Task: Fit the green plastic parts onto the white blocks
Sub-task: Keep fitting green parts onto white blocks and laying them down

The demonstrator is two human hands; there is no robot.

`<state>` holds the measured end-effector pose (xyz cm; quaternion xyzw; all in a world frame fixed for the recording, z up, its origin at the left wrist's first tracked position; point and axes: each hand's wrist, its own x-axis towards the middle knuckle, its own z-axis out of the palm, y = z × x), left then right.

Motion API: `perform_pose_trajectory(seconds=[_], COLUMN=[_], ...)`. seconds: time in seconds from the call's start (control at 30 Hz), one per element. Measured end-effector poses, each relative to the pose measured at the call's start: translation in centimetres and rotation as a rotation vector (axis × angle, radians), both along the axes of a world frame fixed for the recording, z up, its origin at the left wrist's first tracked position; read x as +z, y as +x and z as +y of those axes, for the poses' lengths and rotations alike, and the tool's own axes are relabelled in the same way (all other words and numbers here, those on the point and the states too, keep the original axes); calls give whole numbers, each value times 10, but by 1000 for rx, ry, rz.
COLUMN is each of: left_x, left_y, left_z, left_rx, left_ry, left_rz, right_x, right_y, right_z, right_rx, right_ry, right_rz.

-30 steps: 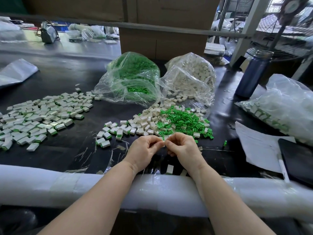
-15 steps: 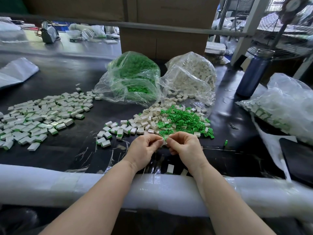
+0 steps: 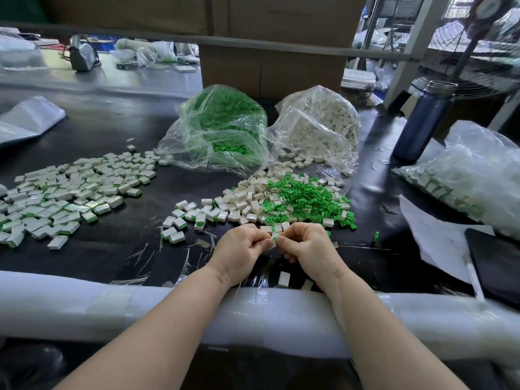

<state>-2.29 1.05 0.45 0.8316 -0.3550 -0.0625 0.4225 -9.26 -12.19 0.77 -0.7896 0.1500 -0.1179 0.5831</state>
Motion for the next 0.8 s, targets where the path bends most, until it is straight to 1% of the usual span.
perform_pose_trajectory(seconds=[0.37,0.43,0.5,0.6,0.7,0.8], left_x=[2,0,0,1,1,2], left_y=[-3,-1,0,0,-1,-3], left_z=[-2,-2,-1,-2,-3,-2], left_rx=[-25,-18,10,50,48,23], left_ry=[59,36,-24,-141,-205,-242], left_rz=[-126,-71,22,156,226,292], right_x=[1,0,0,0,1,1], right_y=[-1,-1,-1,0,0,-1], right_z=[0,0,1,2,3,3], right_rx=[33,27,11,-23,-45,-38], right_ry=[-53,-47,-13,122,193,194], right_rz=[16,0,-35,-95,-139,-153])
